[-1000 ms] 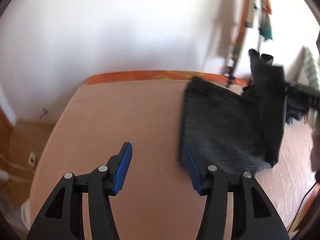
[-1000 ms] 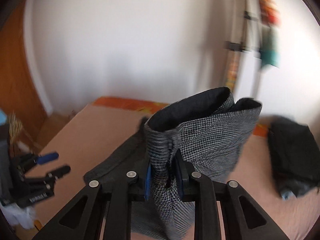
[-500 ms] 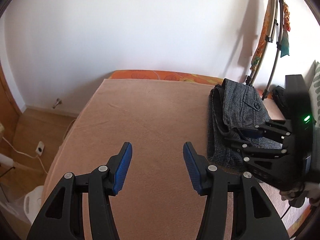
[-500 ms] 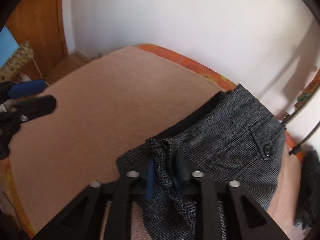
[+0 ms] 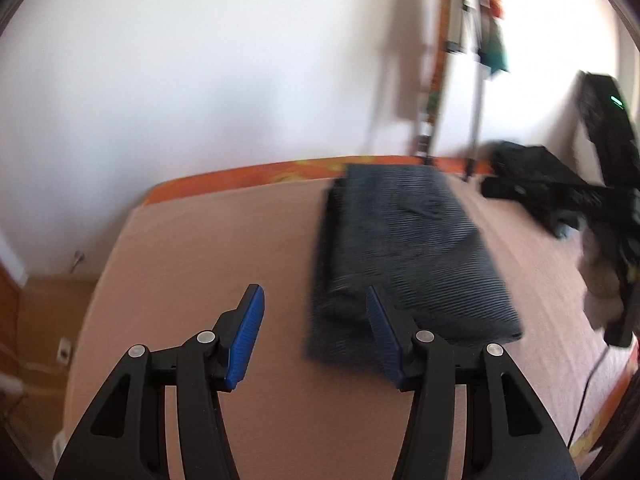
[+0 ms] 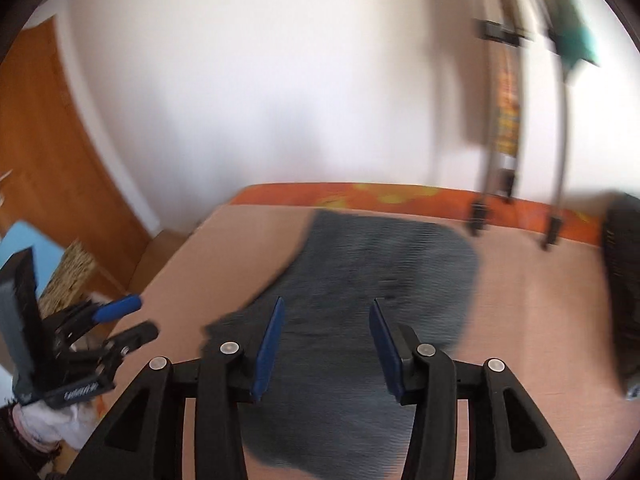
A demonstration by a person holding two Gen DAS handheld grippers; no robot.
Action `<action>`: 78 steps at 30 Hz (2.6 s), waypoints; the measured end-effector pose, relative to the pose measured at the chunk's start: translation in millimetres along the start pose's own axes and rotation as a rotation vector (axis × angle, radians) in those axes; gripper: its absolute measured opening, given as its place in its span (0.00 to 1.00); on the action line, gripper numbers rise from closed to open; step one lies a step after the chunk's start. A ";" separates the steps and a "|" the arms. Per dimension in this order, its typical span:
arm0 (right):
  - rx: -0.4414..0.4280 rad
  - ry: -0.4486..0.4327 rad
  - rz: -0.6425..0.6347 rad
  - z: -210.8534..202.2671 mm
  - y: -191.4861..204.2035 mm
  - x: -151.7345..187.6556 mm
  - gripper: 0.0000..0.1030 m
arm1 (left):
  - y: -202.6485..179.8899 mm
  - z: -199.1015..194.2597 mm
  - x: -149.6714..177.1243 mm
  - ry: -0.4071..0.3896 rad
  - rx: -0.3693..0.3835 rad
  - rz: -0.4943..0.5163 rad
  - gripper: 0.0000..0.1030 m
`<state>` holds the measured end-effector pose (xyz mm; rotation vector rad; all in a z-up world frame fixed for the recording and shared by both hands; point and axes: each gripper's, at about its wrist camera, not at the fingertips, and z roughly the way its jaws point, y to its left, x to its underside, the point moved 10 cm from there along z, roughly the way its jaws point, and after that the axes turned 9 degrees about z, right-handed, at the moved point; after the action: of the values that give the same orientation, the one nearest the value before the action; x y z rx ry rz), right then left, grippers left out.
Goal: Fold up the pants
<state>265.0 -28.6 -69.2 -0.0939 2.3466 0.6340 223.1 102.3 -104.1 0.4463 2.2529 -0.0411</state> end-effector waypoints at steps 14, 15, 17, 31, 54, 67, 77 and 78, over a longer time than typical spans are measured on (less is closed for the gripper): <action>-0.083 0.169 -0.040 79.3 -21.0 -37.0 0.43 | -147.8 71.8 -3.1 0.078 0.177 0.318 0.51; -0.070 0.179 -0.050 88.8 -22.2 -35.4 0.43 | -148.4 78.3 3.1 0.097 0.182 0.318 0.51; -0.056 0.194 -0.059 102.8 -23.8 -32.3 0.43 | -148.2 85.8 13.6 0.123 0.205 0.305 0.51; -0.010 0.141 0.048 109.4 -39.7 -35.6 0.53 | -133.7 43.3 24.5 0.085 0.229 0.265 0.57; -0.172 0.219 0.395 97.7 -97.2 -3.4 0.74 | 6.5 53.2 51.3 0.288 0.234 -0.634 0.77; -0.215 0.217 0.456 114.7 -94.1 -0.2 0.74 | 17.7 65.6 67.4 0.258 0.229 -0.703 0.79; -0.244 0.193 0.485 121.6 -89.1 -0.4 0.70 | 11.1 85.9 54.6 0.180 0.248 -0.783 0.83; -0.243 0.192 0.482 120.8 -89.1 1.1 0.66 | 10.1 87.9 52.2 0.176 0.239 -0.769 0.78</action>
<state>358.8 -50.2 -184.3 0.3265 2.4803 1.1892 259.1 112.3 -199.9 -0.3312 2.4741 -0.6918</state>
